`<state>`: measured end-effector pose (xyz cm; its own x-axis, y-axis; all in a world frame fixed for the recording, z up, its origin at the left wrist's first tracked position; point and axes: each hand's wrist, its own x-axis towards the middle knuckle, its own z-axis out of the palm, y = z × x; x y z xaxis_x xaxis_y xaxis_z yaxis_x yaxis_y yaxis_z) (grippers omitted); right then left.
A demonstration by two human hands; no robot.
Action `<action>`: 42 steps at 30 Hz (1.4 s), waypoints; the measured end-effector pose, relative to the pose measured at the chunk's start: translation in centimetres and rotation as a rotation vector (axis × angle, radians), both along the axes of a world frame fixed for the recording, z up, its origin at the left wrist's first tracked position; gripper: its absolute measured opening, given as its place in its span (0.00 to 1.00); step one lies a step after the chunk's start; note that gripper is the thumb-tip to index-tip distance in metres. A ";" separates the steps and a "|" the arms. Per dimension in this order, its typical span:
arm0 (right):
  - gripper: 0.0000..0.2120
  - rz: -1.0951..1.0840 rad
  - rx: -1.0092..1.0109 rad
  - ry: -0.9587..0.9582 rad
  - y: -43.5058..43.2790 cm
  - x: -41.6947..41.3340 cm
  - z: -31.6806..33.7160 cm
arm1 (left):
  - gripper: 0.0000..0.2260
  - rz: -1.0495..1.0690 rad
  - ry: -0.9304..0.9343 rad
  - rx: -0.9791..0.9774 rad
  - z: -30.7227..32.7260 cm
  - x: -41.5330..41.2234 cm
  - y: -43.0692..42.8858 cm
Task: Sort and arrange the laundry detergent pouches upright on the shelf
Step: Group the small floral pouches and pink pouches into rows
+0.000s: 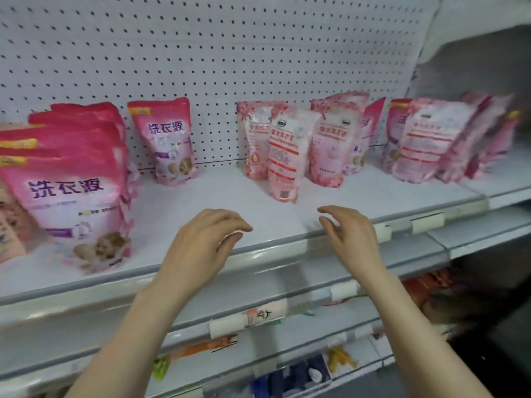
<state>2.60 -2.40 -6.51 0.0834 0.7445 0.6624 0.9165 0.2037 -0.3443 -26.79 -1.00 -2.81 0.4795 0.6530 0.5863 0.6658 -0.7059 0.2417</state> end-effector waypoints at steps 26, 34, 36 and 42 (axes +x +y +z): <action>0.20 0.382 -0.429 0.883 23.6 22.7 6.8 | 0.13 0.263 0.037 -0.284 -2.7 26.8 6.5; 0.08 0.456 -0.344 0.954 16.4 24.6 6.0 | 0.23 0.179 -0.168 -0.354 -1.2 30.9 8.6; 0.10 0.443 -0.310 0.965 15.1 25.1 5.7 | 0.31 0.159 -0.235 -0.407 -0.6 32.9 9.5; 0.07 0.381 -0.197 0.909 12.6 25.8 5.4 | 0.32 -0.068 -0.669 -0.680 0.4 38.1 12.4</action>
<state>28.45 10.24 -1.06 0.2296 0.9165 0.3276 0.1748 0.2923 -0.9402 11.36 11.44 -2.44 0.2320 0.9379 0.2580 0.2034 -0.3061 0.9300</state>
